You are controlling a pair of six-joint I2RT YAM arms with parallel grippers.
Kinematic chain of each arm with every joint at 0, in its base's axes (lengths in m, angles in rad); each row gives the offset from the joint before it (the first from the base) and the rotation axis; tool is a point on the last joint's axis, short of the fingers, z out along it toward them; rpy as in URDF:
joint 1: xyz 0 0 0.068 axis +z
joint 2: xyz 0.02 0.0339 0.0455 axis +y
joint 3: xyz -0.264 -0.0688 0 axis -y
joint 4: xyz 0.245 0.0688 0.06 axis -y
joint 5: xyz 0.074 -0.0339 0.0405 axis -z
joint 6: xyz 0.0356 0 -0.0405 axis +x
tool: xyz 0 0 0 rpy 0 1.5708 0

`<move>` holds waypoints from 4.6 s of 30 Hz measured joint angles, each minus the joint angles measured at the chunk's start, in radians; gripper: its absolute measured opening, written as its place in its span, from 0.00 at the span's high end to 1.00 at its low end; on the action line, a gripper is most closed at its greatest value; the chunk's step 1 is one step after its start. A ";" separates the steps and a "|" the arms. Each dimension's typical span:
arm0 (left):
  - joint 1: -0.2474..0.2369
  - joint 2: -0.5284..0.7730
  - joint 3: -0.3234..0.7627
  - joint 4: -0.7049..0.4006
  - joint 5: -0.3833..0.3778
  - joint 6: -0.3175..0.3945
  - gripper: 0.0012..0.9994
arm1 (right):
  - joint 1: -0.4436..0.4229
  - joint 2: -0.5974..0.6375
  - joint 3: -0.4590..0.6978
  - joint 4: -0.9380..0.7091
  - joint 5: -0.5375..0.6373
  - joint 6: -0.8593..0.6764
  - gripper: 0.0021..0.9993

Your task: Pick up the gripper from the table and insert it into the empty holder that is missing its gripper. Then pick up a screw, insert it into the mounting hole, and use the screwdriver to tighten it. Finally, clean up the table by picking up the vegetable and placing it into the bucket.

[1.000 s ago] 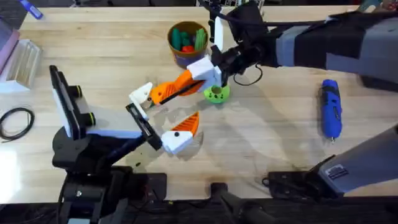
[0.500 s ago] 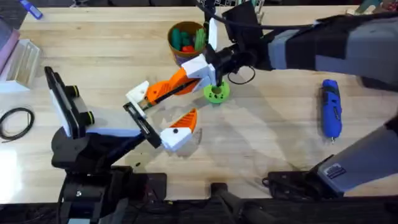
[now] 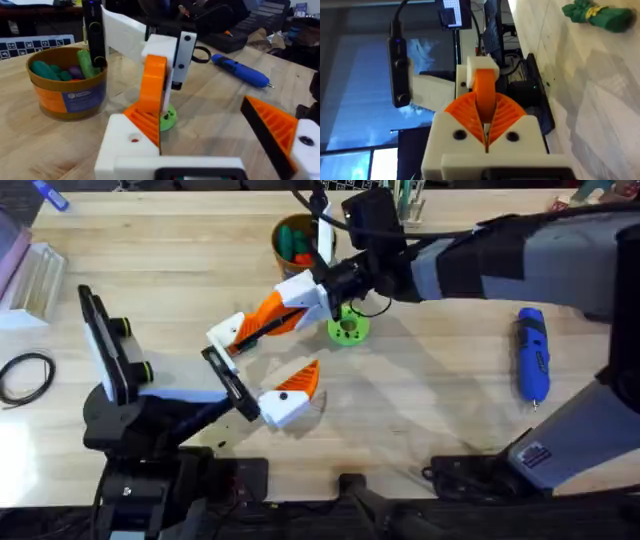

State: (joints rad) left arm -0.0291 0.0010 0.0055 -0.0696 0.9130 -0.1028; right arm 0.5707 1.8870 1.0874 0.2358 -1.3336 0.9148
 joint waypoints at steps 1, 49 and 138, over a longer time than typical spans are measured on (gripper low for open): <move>0.001 0.000 0.000 0.000 0.000 0.000 0.01 | 0.003 0.000 0.000 0.003 0.007 0.006 0.99; -0.014 0.000 0.000 0.005 0.116 0.027 0.01 | -0.012 -0.392 0.000 -0.585 0.526 -0.364 0.01; -0.014 0.000 0.001 -0.029 0.139 0.027 0.01 | 0.129 -0.314 0.121 -1.037 1.513 -0.834 1.00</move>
State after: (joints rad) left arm -0.0433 0.0010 0.0063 -0.0982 1.0519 -0.0761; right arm 0.6998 1.5732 1.2083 -0.8012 0.1791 0.0811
